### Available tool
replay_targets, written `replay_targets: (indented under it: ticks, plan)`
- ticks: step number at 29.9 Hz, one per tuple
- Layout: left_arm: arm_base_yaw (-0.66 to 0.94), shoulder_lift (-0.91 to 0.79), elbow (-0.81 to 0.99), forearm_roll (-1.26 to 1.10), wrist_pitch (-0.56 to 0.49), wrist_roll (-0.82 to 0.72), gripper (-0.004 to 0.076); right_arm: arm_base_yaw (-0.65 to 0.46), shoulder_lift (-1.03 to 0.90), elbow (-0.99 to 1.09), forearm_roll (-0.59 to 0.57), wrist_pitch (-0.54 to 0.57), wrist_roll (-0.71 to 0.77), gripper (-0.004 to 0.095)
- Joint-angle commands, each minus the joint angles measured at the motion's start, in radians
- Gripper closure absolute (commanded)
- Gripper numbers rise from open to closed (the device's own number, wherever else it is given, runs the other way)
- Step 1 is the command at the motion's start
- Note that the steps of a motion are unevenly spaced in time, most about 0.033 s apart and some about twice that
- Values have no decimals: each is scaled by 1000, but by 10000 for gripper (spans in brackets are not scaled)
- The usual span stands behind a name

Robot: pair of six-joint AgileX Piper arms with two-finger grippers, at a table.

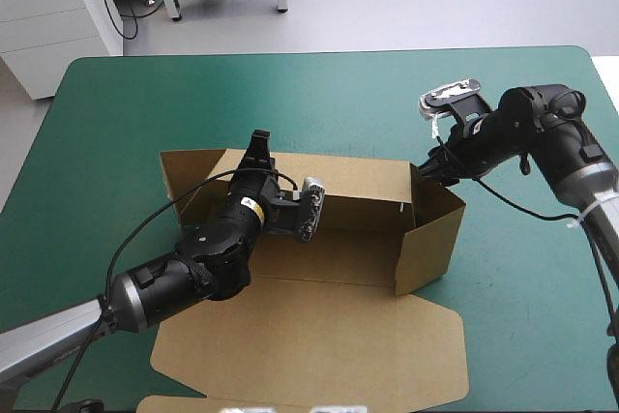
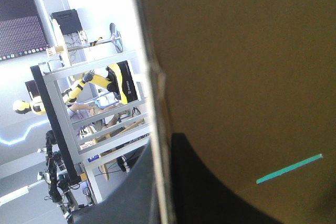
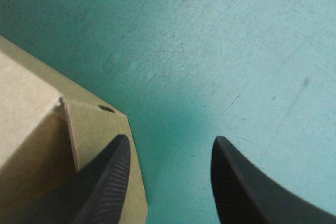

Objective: Fold the box

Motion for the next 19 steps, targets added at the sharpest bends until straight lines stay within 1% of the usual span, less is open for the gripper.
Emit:
replay_targets:
  ticks: [1, 5, 8, 10, 13, 15, 19]
  plan:
    - [-5, -22, -10, -23, 9, 2, 731, -6, -72, 1, 20, 1, -13, 468]
    - [-5, -22, -10, -23, 9, 2, 731, -6, -136, 100, 54, -21, -36, 472]
    - [-5, -22, -10, -23, 9, 2, 731, -6, -206, 192, 95, -84, -51, 478]
    - [-5, -22, -10, -23, 9, 2, 731, -6, -254, 250, 143, -128, -78, 478]
    - [-5, -22, -10, -23, 5, 2, 731, -6, -308, 317, 196, -174, -102, 482]
    - [-5, -22, -10, -23, -2, 2, 731, -6, -327, 349, 215, -189, -112, 482]
    - [-5, -22, -10, -23, -12, 2, 731, -6, -345, 394, 258, -185, -136, 482]
